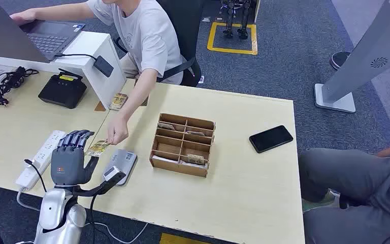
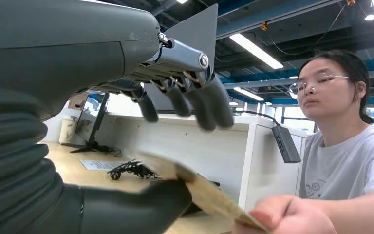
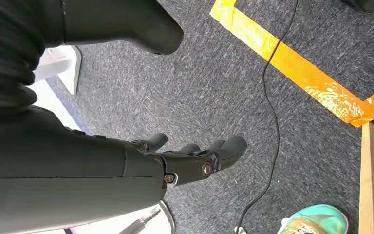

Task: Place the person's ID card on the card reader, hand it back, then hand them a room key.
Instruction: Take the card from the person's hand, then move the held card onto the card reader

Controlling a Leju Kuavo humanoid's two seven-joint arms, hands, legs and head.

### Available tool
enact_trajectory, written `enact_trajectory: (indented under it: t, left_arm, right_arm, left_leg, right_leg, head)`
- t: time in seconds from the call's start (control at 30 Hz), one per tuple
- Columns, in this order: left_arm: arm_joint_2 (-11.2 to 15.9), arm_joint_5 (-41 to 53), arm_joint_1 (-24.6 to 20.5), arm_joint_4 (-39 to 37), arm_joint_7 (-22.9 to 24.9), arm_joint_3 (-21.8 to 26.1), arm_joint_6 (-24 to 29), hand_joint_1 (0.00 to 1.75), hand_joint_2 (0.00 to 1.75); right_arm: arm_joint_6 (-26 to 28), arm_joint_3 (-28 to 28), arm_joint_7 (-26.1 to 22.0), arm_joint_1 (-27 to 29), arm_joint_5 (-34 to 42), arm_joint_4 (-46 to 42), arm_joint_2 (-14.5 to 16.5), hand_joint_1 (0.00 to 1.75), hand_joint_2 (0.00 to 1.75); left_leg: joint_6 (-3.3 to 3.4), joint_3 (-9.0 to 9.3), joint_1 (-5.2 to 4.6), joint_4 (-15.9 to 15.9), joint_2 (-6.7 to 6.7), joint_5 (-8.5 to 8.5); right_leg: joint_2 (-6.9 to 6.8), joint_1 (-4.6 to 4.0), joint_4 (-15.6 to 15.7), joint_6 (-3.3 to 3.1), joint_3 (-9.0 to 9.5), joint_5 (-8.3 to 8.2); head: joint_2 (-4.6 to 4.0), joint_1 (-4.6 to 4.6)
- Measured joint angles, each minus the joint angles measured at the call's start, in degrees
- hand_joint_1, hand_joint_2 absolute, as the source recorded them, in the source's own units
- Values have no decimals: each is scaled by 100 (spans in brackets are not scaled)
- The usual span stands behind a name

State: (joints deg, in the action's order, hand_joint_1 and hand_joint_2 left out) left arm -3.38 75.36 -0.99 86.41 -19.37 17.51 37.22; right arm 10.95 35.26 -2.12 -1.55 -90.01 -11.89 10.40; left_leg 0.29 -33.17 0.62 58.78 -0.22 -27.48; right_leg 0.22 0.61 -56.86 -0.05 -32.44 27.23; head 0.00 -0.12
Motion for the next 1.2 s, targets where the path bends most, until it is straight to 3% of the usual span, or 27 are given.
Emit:
enact_trajectory:
  t: [0.23,0.4,0.6,0.87,1.0,1.2]
  left_arm:
    - [-16,-3,-23,-5,0,0,5,175,175]
    - [-38,-40,-25,-6,-25,0,7,154,175]
    - [-52,-220,-23,-6,-83,0,-2,175,175]
    - [-83,-706,-16,-5,-516,0,-88,175,175]
    - [-171,-1838,-18,3,-939,5,-798,175,175]
    - [-528,-3021,-83,27,-457,134,-2835,175,175]
  right_arm:
    - [1,0,0,-1,0,0,0,0,175]
    - [0,0,3,-1,0,0,-2,0,175]
    - [-2,0,19,0,0,0,-2,0,175]
    - [1,0,24,-1,0,0,-2,0,175]
    - [15,0,25,-1,0,-1,-5,0,175]
    - [57,40,139,-1,0,-23,-29,0,175]
  left_leg:
    - [0,0,0,0,0,0]
    - [0,0,0,0,0,0]
    - [0,0,0,0,0,0]
    - [0,-1,0,0,0,0]
    - [0,-1,0,0,-1,0]
    - [0,-1,-1,0,-1,0]
  right_leg:
    - [0,0,0,0,0,0]
    - [0,0,0,0,0,0]
    - [0,0,0,0,0,0]
    - [0,0,0,0,1,0]
    - [-1,0,0,0,1,0]
    - [-1,1,0,1,2,-1]
  head:
    - [0,1]
    - [0,1]
    - [0,1]
    - [0,0]
    - [0,1]
    - [0,0]
